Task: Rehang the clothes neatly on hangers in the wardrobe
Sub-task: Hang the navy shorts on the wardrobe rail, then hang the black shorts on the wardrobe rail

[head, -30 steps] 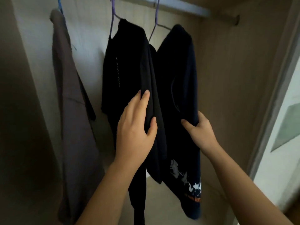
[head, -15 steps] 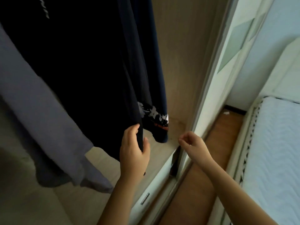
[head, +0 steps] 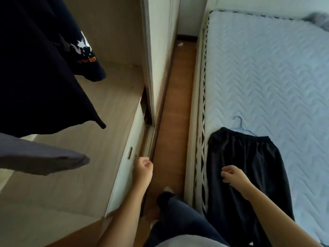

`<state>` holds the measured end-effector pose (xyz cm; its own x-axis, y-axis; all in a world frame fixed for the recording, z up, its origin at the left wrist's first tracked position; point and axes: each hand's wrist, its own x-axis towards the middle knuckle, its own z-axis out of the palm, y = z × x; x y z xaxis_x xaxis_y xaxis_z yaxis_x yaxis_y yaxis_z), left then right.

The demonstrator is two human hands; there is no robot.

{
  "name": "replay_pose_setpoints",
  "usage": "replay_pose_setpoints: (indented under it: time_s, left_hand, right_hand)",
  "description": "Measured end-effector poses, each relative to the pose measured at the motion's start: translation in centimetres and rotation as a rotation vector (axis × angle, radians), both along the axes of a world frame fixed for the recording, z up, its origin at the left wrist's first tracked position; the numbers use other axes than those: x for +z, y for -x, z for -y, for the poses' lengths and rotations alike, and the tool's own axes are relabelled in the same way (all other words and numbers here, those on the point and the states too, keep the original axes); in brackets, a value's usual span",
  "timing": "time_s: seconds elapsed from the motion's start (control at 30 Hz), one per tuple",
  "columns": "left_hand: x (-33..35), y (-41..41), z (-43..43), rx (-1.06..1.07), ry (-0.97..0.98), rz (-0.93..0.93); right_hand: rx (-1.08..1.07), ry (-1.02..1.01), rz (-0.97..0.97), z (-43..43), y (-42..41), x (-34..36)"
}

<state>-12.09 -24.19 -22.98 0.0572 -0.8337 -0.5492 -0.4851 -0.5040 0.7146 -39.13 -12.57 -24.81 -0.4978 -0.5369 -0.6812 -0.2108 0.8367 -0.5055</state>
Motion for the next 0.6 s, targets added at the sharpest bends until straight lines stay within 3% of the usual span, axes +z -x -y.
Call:
replay_pose_setpoints:
  time_s: [0.1,0.27,0.6]
  left_hand:
    - [-2.0,1.5,-0.7,-0.048,-0.154,-0.038]
    - [-3.4,0.2,-1.3,-0.164,-0.171,0.061]
    - [-5.3,-1.4,-7.5,-0.357,-0.259,0.165]
  right_hand:
    - [-0.216,-0.110,-0.017,-5.9,1.7,-1.8]
    - [-0.354,-0.276,0.043,-12.9,2.5,-5.7]
    - [-0.403,-0.011,0.105,-16.2,-6.9,-1.2]
